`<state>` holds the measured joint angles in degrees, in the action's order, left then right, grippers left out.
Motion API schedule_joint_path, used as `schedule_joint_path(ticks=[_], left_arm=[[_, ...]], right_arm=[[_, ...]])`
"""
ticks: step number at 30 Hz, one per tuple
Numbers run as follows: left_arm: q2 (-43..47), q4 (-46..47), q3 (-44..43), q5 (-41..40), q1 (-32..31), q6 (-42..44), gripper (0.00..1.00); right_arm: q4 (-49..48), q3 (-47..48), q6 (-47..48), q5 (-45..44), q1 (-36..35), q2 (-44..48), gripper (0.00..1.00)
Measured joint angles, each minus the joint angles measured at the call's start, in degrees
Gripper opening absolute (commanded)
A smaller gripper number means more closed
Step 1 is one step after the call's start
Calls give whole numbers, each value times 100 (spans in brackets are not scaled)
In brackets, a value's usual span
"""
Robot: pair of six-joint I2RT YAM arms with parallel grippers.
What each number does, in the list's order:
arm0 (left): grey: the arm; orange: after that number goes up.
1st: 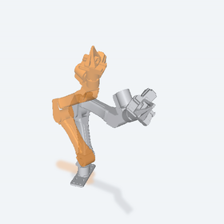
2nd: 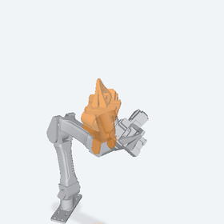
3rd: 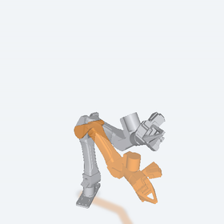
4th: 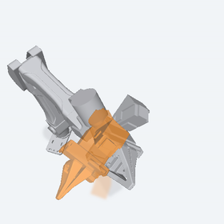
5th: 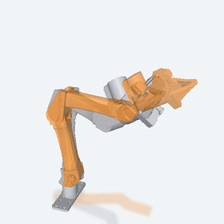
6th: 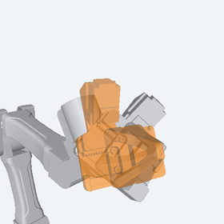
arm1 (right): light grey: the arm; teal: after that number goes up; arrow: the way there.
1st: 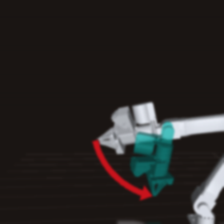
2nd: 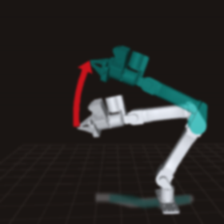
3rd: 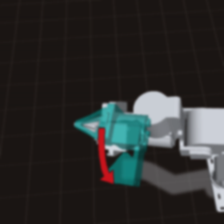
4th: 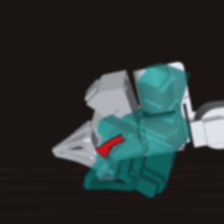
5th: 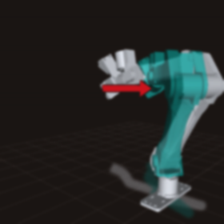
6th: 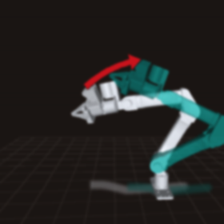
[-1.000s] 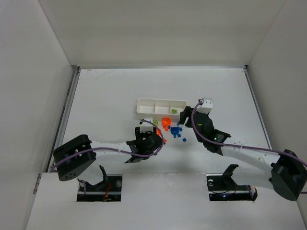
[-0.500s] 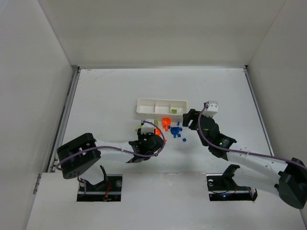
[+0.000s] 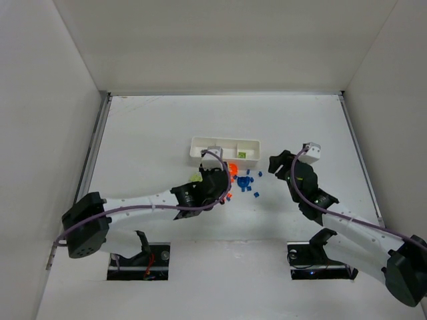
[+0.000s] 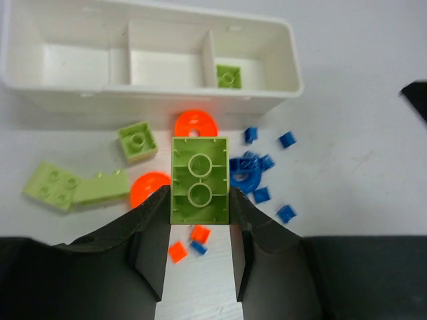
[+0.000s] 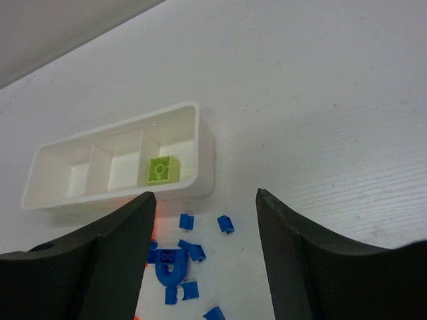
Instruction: Sort the legos into containers by color
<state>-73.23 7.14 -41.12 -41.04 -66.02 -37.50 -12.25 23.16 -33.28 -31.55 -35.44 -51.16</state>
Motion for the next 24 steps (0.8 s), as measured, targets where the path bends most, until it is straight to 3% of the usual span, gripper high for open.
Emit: schedule_joint_path(ticks=[3, 10, 14, 18, 24], left_arm=[[-732, 234, -741, 448, 334, 225, 16], [-2490, 715, -2249, 1582, 1104, 424, 18], [-3126, 723, -2865, 1847, 1158, 479, 28], [-3447, 704, -3099, 1974, 1200, 507, 44], [-3541, 686, -3136, 2000, 1290, 542, 49]], right_arm=[[7, -63, -72, 61, 98, -87, 57], [13, -245, -243, 140, 295, 179, 61], [7, -267, -278, 157, 356, 328, 62], [9, -269, -289, 173, 363, 343, 65], [9, -269, -297, 210, 345, 251, 58]])
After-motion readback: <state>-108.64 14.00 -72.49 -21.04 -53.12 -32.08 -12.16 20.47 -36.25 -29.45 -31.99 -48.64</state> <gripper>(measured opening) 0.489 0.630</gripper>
